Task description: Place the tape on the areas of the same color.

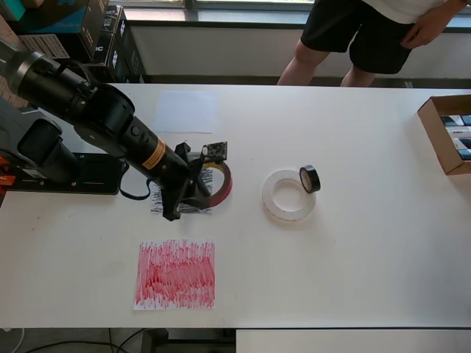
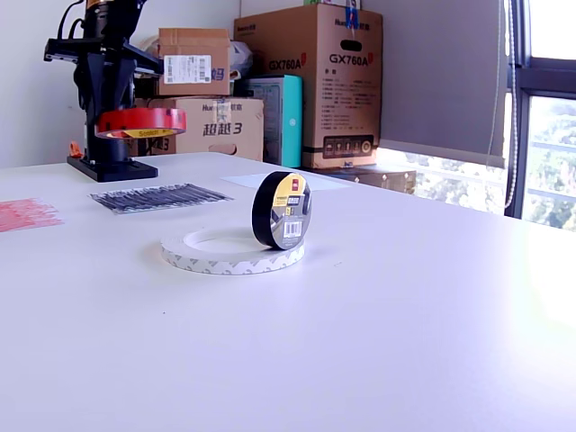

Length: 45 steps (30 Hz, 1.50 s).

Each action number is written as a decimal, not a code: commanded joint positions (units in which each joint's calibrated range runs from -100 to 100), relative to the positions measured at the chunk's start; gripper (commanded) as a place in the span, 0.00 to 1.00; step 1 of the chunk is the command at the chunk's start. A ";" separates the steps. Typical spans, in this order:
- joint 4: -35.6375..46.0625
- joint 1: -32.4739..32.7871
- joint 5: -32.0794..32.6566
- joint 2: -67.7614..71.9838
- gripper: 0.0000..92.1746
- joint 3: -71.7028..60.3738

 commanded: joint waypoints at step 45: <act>-0.73 -23.41 -9.30 20.01 0.00 -7.45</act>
